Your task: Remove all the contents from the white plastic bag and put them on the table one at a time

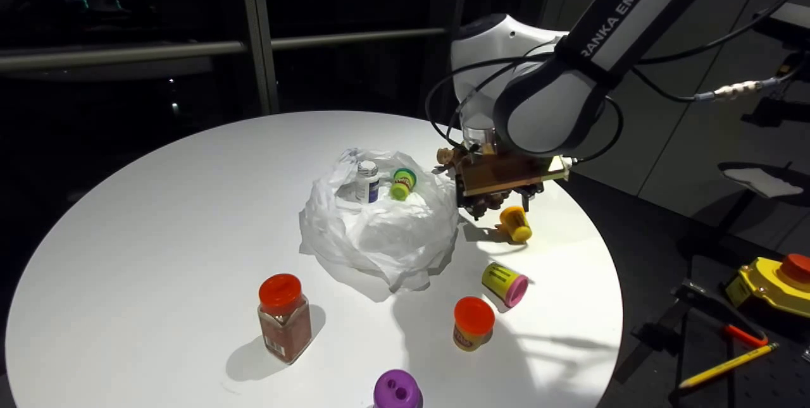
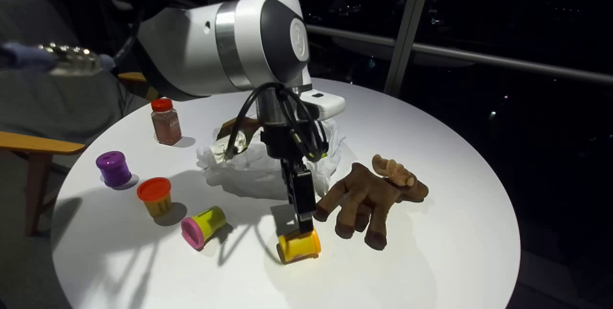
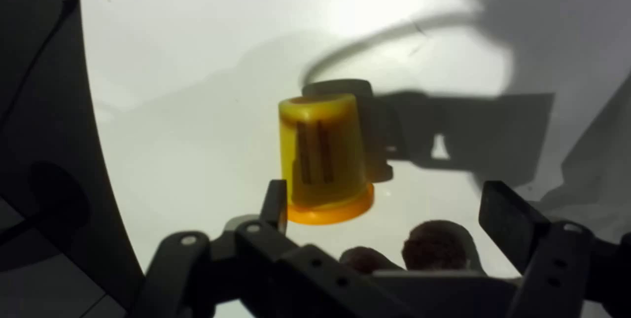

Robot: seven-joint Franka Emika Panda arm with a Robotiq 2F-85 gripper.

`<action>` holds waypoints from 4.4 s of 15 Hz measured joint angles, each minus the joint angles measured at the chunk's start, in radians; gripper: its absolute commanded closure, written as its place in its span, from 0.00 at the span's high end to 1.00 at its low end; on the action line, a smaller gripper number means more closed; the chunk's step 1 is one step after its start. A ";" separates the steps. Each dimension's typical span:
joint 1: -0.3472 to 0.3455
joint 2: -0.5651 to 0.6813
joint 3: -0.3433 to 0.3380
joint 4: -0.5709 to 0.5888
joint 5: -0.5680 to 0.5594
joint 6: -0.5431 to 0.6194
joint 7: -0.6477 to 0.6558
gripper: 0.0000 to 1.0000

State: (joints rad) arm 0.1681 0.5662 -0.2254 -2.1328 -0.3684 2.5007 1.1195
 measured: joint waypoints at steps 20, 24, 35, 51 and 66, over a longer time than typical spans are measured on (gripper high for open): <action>-0.079 0.092 0.121 0.253 0.396 0.109 -0.042 1.00; -0.074 0.165 0.169 0.333 0.493 0.132 -0.041 1.00; 0.008 0.243 0.141 0.451 0.517 0.142 0.053 1.00; 0.175 0.244 -0.041 0.513 0.300 0.101 0.249 0.92; 0.094 0.318 -0.047 0.621 0.267 0.060 0.257 0.07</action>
State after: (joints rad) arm 0.2621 0.8843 -0.2728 -1.5117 -0.1017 2.5605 1.3768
